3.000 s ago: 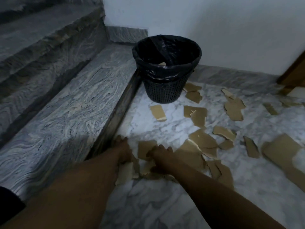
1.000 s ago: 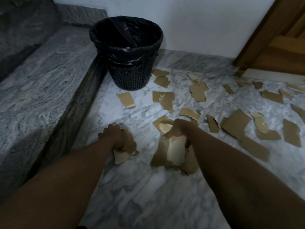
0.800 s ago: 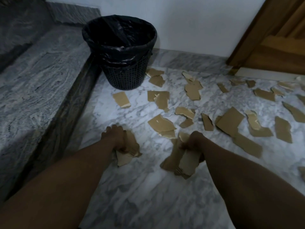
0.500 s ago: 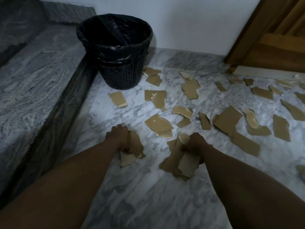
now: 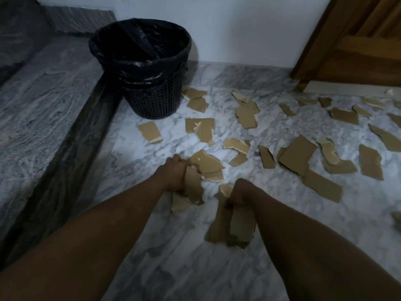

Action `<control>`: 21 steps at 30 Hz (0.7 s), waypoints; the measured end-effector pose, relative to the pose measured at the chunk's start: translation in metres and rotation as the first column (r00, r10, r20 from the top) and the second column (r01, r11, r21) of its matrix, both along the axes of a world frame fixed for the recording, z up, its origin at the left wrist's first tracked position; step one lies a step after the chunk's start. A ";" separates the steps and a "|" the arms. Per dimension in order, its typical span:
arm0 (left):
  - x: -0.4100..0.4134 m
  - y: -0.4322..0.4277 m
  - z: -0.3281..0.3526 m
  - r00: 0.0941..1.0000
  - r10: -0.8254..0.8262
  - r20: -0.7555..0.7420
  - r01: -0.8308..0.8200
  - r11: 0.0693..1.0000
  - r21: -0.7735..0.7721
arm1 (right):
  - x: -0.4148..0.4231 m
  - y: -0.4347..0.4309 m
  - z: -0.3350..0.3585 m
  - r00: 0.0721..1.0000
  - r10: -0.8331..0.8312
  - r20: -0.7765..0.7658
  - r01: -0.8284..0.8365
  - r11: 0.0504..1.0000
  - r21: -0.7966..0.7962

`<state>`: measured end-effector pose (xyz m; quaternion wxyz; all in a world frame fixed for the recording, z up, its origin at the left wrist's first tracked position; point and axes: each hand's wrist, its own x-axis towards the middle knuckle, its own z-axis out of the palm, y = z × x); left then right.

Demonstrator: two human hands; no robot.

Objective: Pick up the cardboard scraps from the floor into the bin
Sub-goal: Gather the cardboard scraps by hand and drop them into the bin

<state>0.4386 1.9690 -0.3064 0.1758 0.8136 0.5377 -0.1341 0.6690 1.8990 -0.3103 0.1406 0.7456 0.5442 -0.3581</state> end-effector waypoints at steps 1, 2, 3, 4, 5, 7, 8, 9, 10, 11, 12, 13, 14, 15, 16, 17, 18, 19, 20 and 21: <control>0.008 0.004 0.003 0.998 -0.057 0.035 0.055 0.997 0.045 | -0.002 -0.001 -0.006 0.999 0.031 0.023 -0.032 0.999 0.038; 0.016 0.008 0.005 0.992 -0.112 0.055 0.107 0.991 0.086 | -0.004 -0.001 -0.010 0.999 0.033 0.028 -0.034 0.998 0.053; 0.024 0.011 0.007 0.985 -0.162 0.051 0.155 0.981 0.119 | -0.006 0.001 -0.011 0.999 0.032 0.032 -0.034 0.997 0.062; 0.033 0.014 0.008 0.979 -0.202 0.027 0.196 0.969 0.147 | -0.007 0.003 -0.012 0.999 0.033 0.029 -0.035 0.997 0.066; 0.040 0.016 0.008 0.973 -0.233 -0.003 0.230 0.958 0.172 | -0.008 0.006 -0.013 0.999 0.034 0.029 -0.036 0.997 0.067; 0.051 0.022 0.004 0.961 -0.269 -0.059 0.275 0.942 0.193 | -0.010 0.013 -0.014 1.000 0.015 0.016 -0.015 1.000 0.007; 0.054 0.025 0.001 0.959 -0.272 -0.083 0.283 0.941 0.185 | -0.011 0.016 -0.014 1.000 0.010 0.002 -0.010 0.999 -0.033; 0.055 0.029 -0.003 0.959 -0.269 -0.093 0.281 0.945 0.168 | -0.012 0.019 -0.016 1.000 0.005 -0.004 -0.005 0.998 -0.064; 0.056 0.033 -0.008 0.962 -0.258 -0.091 0.269 0.953 0.138 | -0.012 0.021 -0.017 1.000 0.002 -0.008 -0.002 0.997 -0.072; 0.056 0.037 -0.012 0.966 -0.245 -0.082 0.252 0.963 0.098 | -0.012 0.023 -0.018 1.000 -0.003 -0.004 0.003 0.997 -0.080; 0.056 0.041 -0.015 0.971 -0.229 -0.069 0.233 0.971 0.057 | -0.011 0.024 -0.019 1.000 -0.010 -0.005 0.009 0.996 -0.090; 0.056 0.044 -0.018 0.975 -0.213 -0.060 0.214 0.977 0.015 | -0.010 0.025 -0.019 1.000 -0.018 0.002 0.018 0.994 -0.104; 0.055 0.047 -0.019 0.977 -0.204 -0.064 0.203 0.979 -0.021 | -0.010 0.025 -0.019 1.000 -0.020 0.010 0.021 0.993 -0.116; 0.055 0.049 -0.018 0.975 -0.207 -0.085 0.204 0.978 -0.044 | -0.010 0.026 -0.020 1.000 -0.019 0.017 0.021 0.994 -0.111; 0.055 0.050 -0.018 0.970 -0.216 -0.108 0.211 0.976 -0.051 | -0.011 0.027 -0.020 1.000 -0.015 0.021 0.017 0.994 -0.104; 0.054 0.050 -0.017 0.967 -0.223 -0.125 0.219 0.975 -0.046 | -0.012 0.027 -0.019 0.999 -0.018 0.027 0.021 0.994 -0.110; 0.054 0.049 -0.016 0.965 -0.227 -0.134 0.225 0.974 -0.031 | -0.012 0.028 -0.020 0.999 -0.027 0.021 0.030 0.994 -0.108; 0.054 0.048 -0.015 0.962 -0.234 -0.145 0.233 0.972 -0.020 | -0.013 0.028 -0.018 0.999 -0.029 0.014 0.031 0.994 -0.107; 0.054 0.047 -0.014 0.960 -0.238 -0.150 0.238 0.971 -0.019 | -0.014 0.028 -0.019 0.999 -0.034 0.005 0.035 0.994 -0.101; 0.053 0.045 -0.014 0.963 -0.231 -0.142 0.229 0.973 -0.027 | -0.015 0.029 -0.018 0.999 -0.035 0.002 0.035 0.995 -0.098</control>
